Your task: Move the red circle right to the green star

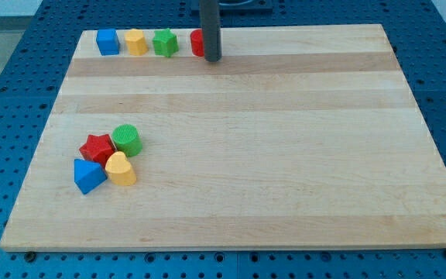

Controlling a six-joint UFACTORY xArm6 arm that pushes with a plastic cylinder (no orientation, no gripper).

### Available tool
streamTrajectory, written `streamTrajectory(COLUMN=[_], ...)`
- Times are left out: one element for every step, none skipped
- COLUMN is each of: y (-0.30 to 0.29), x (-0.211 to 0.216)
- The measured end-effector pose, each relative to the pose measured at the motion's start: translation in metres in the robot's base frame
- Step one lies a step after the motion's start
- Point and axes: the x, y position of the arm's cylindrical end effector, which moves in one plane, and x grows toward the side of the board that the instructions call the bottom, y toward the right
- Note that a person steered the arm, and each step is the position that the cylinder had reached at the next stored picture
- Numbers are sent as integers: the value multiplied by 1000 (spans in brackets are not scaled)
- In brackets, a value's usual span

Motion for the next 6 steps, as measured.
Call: streamTrajectory(y=[11, 12, 12, 6, -5, -12], x=[-10, -27, -33, -33, -33, -33])
